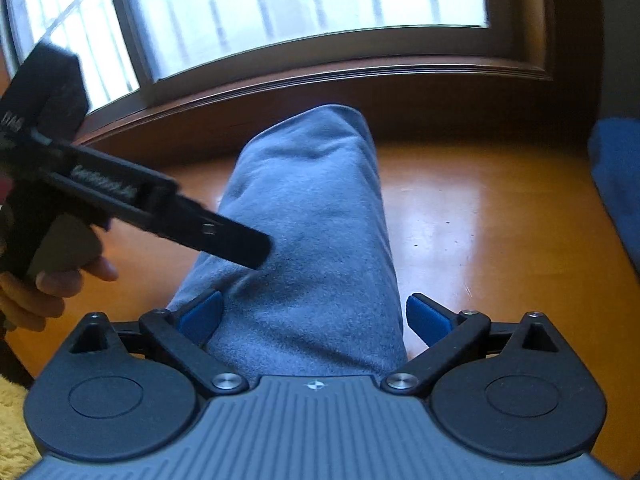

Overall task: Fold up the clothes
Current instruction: 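Grasp the rolled trousers with the left gripper and lift them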

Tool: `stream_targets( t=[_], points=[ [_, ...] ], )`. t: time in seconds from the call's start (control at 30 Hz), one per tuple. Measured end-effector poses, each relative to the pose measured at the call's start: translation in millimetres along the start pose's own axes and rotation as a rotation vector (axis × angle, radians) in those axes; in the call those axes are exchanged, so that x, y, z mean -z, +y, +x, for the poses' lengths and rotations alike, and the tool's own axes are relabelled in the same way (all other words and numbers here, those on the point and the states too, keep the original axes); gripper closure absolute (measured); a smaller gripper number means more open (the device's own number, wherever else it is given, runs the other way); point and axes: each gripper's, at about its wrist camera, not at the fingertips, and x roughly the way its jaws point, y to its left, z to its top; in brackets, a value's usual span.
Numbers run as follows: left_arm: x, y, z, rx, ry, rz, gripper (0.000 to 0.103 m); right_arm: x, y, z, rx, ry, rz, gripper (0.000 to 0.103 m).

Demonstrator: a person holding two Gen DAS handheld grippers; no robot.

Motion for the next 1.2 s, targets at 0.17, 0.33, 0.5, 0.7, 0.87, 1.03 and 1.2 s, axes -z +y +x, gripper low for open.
stream_targets(
  t=[0.17,0.33,0.5,0.7,0.87,1.03,1.2],
  points=[
    [-5.1,-24.9,14.1,-0.018,0.003,0.063,0.0,5.7,-19.3,-6.5,-0.014,0.008,0.034,0.003],
    [-4.8,-50.7,32.2,0.007,0.009,0.143,0.0,9.2,-54.3,-3.1,-0.099,0.044,0.147,0.0],
    [-5.0,-71.4,36.9,-0.016,-0.039,0.179,0.0,6.6,-61.1,-8.0,-0.148,-0.036,0.09,0.015],
    [-17.9,-117.4,21.9,0.014,-0.158,0.186,0.003,-5.1,-99.7,-52.2,-0.189,-0.155,0.139,0.032],
    [-56.3,-185.9,7.6,0.106,-0.286,0.256,0.003,-41.9,-146.6,-115.7,-0.156,-0.281,0.108,0.032],
    [-104.0,-272.1,32.3,0.238,-0.353,0.35,0.002,-93.6,-224.2,-191.0,-0.035,-0.283,-0.023,0.032],
    [-147.7,-347.2,105.5,0.307,-0.332,0.363,0.002,-126.0,-313.2,-216.3,0.112,-0.162,-0.115,0.03]
  ],
)
